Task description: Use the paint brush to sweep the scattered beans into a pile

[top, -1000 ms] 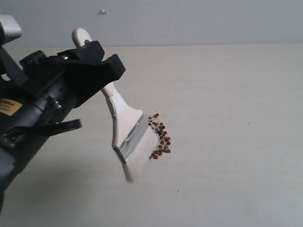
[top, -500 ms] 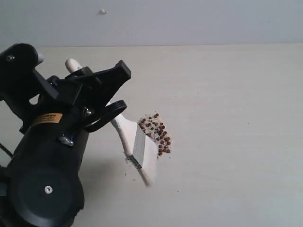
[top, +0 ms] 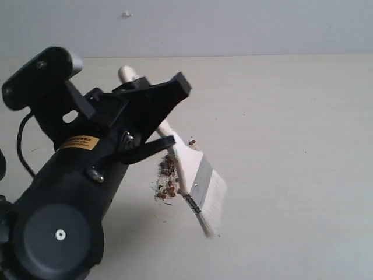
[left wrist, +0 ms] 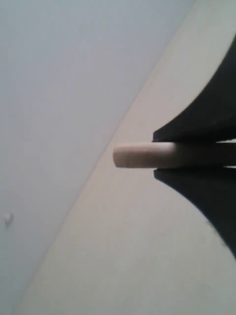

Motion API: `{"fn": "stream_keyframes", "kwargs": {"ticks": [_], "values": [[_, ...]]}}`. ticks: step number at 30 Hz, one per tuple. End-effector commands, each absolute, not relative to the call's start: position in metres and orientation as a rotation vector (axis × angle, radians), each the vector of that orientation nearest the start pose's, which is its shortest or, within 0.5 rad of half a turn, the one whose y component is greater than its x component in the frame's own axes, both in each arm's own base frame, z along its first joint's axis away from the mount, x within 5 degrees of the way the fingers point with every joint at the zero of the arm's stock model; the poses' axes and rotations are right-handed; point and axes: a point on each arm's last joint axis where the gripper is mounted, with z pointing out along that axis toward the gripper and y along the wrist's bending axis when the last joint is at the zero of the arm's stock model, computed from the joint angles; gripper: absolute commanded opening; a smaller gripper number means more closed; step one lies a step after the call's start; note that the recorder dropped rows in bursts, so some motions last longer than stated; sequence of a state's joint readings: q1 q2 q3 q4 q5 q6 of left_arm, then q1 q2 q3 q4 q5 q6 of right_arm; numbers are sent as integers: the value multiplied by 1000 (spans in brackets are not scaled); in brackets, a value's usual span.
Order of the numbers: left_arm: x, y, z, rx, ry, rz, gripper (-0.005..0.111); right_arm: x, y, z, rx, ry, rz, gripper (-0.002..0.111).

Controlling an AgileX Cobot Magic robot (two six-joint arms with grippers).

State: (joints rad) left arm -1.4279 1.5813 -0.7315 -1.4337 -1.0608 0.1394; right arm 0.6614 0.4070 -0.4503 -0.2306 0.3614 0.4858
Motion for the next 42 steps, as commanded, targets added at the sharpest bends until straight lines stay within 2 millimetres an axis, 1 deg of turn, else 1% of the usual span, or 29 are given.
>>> {"fn": "stream_keyframes", "kwargs": {"ticks": [1,3,5,7,8,9,10,14,18,20,23,26,28,31,35,40,42], "values": [[127,-250,216,-606,1901,-642,0,75,50,305,-303,1796,595,0],[128,-249,216,-578,1907,-617,0,75,50,305,-303,1796,595,0],[128,-247,216,-600,1886,-589,0,75,50,305,-303,1796,595,0],[124,-242,216,-622,1846,-506,0,75,50,305,-303,1796,595,0],[119,-242,214,-609,1843,-458,0,75,50,305,-303,1796,595,0],[113,-247,212,-552,1872,-424,0,75,50,305,-303,1796,595,0],[113,-250,212,-495,1878,-399,0,75,50,305,-303,1796,595,0],[117,-267,203,-456,1897,-334,0,75,50,305,-302,1795,596,0],[119,-286,196,-372,1911,-274,0,75,50,305,-302,1795,596,0],[121,-293,197,-341,1914,-256,0,75,50,305,-302,1795,596,0],[123,-301,207,-318,1911,-264,0,75,50,305,-302,1795,596,0],[123,-306,228,-277,1904,-277,0,75,50,305,-302,1795,596,0],[123,-307,240,-265,1898,-291,0,75,50,305,-302,1795,596,0],[126,-306,250,-244,1893,-284,0,75,50,305,-302,1795,596,0],[128,-305,253,-175,1892,-231,0,75,50,305,-302,1795,596,0],[137,-302,253,1,1873,-84,0,75,50,305,-302,1795,596,0],[141,-298,250,37,1872,-32,0,75,50,305,-302,1795,596,0]]}}
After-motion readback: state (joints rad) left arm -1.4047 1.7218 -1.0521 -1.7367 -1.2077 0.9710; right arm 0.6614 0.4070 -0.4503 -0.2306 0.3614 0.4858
